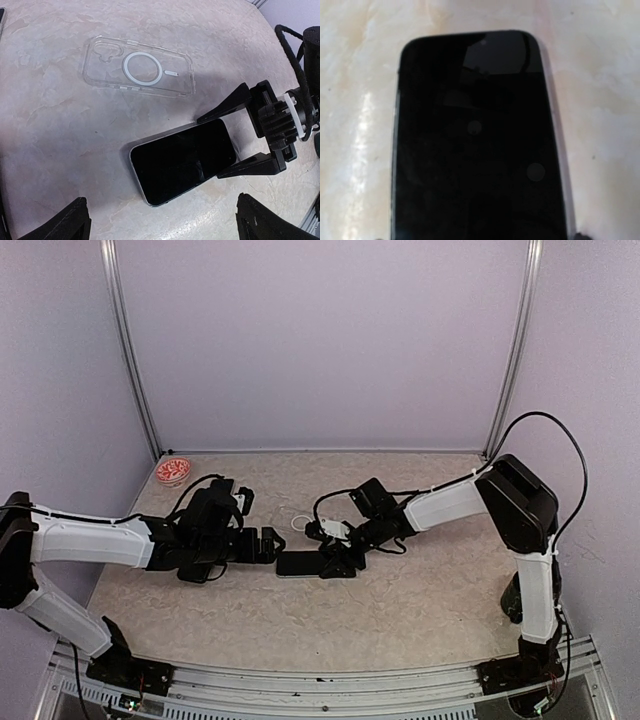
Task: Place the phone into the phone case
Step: Pick up the phone at the center of the board.
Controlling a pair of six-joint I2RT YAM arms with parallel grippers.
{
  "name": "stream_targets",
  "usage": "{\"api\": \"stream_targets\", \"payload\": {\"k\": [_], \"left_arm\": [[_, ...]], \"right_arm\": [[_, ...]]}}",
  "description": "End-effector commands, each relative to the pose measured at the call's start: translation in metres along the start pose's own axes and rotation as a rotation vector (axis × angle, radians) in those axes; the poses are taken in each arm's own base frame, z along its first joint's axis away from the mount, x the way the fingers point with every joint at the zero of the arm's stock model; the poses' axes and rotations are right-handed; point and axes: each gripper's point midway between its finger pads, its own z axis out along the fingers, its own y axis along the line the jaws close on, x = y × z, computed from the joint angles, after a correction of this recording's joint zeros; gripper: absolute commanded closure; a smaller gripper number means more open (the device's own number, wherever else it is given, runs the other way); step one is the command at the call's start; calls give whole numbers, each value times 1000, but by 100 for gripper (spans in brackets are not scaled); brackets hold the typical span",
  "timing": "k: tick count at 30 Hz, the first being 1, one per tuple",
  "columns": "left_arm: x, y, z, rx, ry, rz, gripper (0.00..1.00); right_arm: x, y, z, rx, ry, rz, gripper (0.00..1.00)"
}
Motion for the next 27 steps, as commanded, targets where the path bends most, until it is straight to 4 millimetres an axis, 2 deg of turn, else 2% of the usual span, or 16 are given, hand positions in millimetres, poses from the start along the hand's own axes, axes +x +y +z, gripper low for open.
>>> {"api": "stream_targets", "payload": {"k": [1,8,17,27], "left_arm": [[-4,-3,-4,13,-32,-8,1],[-1,-2,-2,19,-31,-19,1],[-1,0,-4,39,-51,-37,1],[2,-8,-2,116,-46,-66,1]], "right_arm": [[28,13,8,-5,85,41,37],[14,16,2,13,44,13,40],[-22,23,-21,49,-66,-35,42],[-51,39,-41,76,-162,-79,43]]}}
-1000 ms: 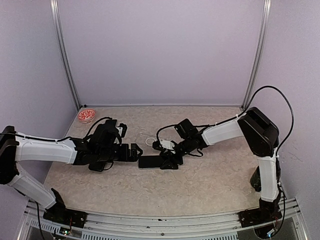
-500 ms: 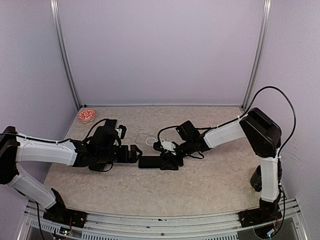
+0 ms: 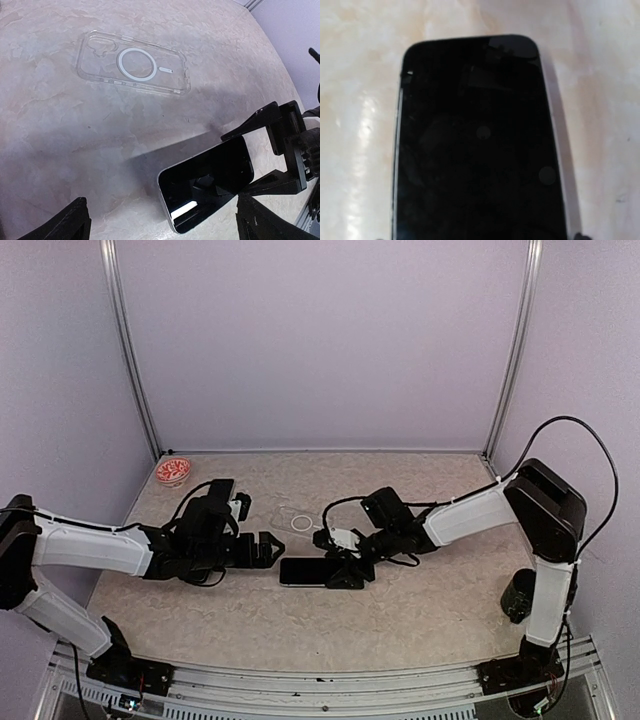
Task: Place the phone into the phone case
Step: Pick up the phone at the center of the board.
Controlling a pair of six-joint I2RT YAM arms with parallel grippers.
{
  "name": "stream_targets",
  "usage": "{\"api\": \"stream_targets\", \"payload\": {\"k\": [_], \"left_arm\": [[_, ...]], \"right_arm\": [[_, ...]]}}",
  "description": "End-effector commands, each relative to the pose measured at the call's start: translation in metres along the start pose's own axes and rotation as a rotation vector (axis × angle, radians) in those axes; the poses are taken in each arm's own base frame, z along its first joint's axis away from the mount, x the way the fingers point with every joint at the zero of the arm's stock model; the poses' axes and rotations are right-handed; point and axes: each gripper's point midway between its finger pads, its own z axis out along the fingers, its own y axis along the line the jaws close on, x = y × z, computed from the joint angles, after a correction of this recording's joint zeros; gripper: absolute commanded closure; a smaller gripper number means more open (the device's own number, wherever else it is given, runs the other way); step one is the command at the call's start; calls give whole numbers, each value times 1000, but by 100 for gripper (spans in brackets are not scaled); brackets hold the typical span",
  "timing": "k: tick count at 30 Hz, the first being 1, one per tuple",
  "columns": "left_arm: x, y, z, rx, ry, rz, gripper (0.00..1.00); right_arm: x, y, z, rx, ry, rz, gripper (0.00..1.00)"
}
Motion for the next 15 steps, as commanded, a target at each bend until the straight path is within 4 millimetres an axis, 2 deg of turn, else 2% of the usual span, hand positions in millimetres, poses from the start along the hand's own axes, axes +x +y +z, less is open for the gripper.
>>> {"api": "stream_targets", "payload": {"k": [1,7,15], "left_arm": [[-7,-12,-3,75,-27,-28,1],[-9,-27,-7,166,-31,-35,1],[-7,-54,-16,328,-23,-31,3]], "right_arm": [[-48,2,-19,43,-135,-73,43],[-68,6,-34,90,-186,-109,43],[-77,8,-45,152,-218,-132,43]]}}
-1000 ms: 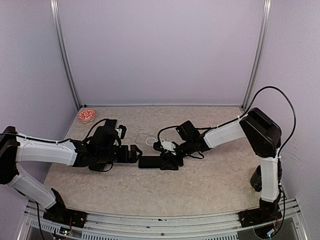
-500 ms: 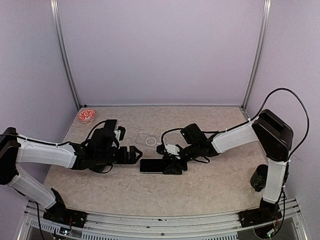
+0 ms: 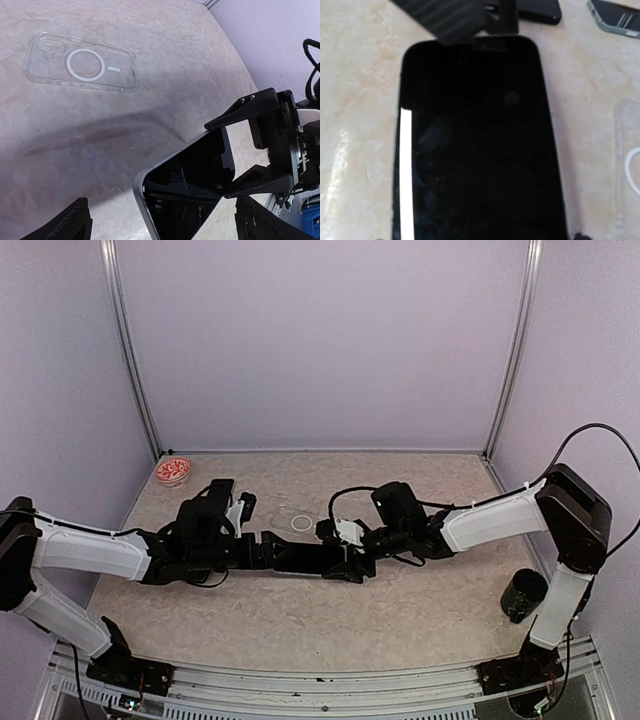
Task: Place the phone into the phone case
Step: Pick up the phone at the center of the board, then pass from the right arm to the left
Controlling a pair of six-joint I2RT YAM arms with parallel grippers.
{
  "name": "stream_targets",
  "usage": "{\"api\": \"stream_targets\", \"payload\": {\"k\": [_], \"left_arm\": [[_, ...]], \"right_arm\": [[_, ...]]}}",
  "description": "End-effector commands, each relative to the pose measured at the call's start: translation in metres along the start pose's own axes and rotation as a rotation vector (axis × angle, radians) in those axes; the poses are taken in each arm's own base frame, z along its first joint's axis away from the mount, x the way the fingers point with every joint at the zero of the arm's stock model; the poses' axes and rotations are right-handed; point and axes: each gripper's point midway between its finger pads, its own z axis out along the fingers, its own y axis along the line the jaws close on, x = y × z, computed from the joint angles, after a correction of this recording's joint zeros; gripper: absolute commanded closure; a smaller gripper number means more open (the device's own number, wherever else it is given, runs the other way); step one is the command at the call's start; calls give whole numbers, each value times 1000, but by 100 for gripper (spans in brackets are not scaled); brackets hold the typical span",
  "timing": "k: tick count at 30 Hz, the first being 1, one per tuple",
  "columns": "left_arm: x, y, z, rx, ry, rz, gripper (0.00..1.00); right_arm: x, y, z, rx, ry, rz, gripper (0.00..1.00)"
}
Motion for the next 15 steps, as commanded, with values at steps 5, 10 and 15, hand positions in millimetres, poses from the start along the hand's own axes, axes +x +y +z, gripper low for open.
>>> {"api": "stream_targets", "payload": {"k": [5,10,15], "left_arm": [[-5,-41,-5,224,-3,6,6],[-2,-49,-2,272,14,-1,9],[2,-40,2,231,21,-17,9]], "right_arm": [[-34,-2,-9,69,-94,-63,43],[-40,4,-9,76,-107,-86,43],[-43,6,-10,97,-108,-102,43]]}}
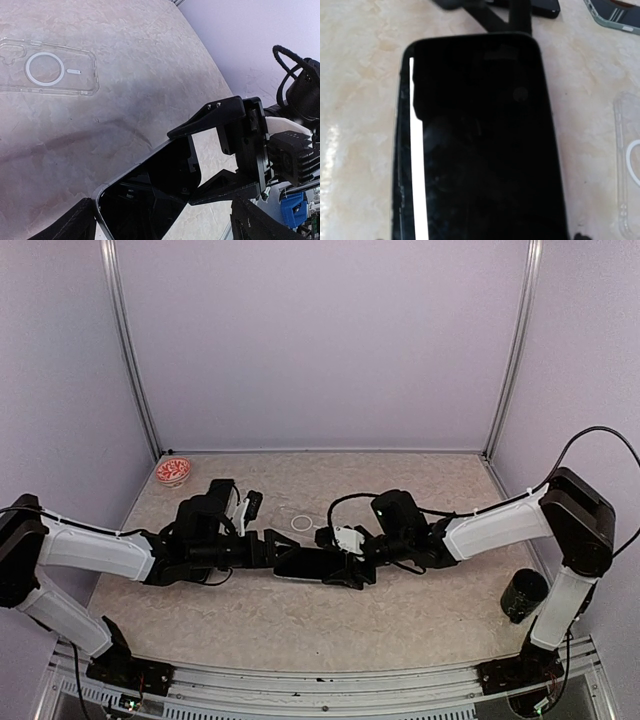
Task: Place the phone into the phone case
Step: Pass from the right arm to the left
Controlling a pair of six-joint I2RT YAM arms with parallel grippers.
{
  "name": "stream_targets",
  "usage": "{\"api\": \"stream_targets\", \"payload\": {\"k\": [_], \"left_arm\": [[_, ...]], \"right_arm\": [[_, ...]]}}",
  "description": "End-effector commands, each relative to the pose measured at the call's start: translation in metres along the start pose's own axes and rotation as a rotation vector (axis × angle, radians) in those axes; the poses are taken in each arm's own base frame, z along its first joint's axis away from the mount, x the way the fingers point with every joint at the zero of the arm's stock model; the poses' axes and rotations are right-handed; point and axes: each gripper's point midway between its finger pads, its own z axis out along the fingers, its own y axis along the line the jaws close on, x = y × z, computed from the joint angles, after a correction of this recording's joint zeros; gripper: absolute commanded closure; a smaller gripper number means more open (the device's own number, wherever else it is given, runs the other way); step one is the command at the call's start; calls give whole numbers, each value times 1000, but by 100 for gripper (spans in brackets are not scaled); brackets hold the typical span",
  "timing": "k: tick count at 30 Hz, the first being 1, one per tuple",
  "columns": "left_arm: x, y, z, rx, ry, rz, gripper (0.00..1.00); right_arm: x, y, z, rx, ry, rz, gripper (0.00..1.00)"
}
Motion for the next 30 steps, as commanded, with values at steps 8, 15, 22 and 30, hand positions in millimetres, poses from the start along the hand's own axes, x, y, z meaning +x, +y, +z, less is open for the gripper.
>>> {"api": "stream_targets", "payload": {"k": [8,15,22,30], "left_arm": [[0,9,0,-39,-20,-20,8],[2,4,2,-5,-14,-19,10],[4,-15,6,100,11,1,20],[6,-28,9,174,26,2,47]], "right_arm": [[-45,-6,-14,66,-127,-80,43],[-46,-7,-15,75,-130,-88,43],[-43,-8,-14,87,-129,-89,42],[-39,-10,-15,109,-117,-94,42]]}}
